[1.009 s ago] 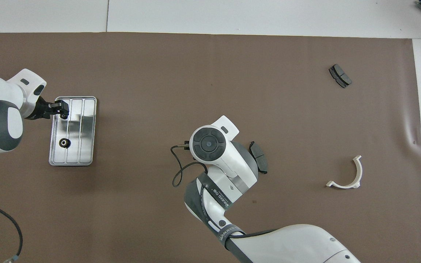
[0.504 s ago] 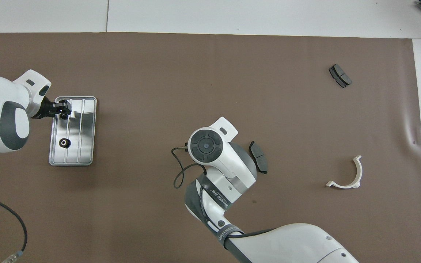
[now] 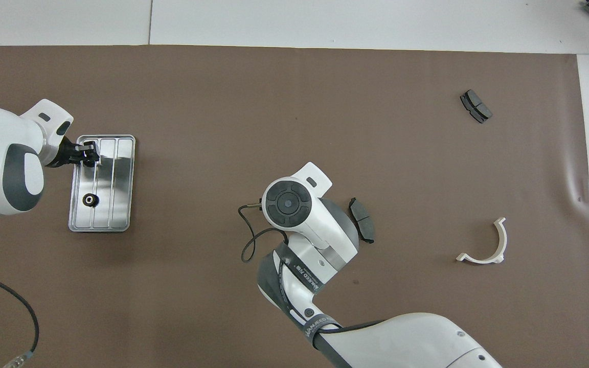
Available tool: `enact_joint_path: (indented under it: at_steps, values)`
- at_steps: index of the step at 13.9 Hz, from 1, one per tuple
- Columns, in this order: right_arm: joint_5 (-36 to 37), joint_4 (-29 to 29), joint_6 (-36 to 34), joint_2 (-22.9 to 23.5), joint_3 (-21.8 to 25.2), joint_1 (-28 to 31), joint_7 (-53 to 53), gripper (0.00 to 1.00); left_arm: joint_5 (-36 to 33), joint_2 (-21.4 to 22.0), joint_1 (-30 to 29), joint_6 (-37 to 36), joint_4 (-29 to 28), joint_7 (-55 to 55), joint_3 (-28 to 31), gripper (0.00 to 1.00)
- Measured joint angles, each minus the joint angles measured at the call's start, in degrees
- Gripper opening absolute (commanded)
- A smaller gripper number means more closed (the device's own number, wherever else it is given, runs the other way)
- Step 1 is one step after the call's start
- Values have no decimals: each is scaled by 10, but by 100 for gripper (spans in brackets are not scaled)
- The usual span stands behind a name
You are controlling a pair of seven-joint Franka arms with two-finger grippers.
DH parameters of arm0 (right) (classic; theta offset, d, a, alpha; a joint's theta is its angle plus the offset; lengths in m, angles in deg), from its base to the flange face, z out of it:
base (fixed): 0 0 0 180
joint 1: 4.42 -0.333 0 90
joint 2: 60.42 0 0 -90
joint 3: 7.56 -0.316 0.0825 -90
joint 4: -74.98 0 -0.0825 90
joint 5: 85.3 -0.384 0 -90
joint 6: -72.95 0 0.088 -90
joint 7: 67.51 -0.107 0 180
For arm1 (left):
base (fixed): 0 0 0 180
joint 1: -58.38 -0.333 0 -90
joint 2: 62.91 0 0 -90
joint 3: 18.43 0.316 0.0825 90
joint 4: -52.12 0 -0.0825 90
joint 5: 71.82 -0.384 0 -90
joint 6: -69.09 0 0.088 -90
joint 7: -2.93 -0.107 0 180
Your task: Place bearing gear from tray to pile
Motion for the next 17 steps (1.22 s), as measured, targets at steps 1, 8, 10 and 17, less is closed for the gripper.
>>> enact_joint_path:
  at_steps: [1,8,10,17]
  values:
    - [0,1,0,0,1,3,0,0,0,0,0,5,-4,0,0,43]
    - [-11,21,-91,-70,7,78,26,0,0,0,0,9,-10,-2,0,26]
    - [-11,20,-122,-100,7,127,78,0,0,0,0,9,-10,-4,1,18]
    - [-12,-21,-117,-110,9,323,325,0,0,0,0,7,-2,-6,-3,0]
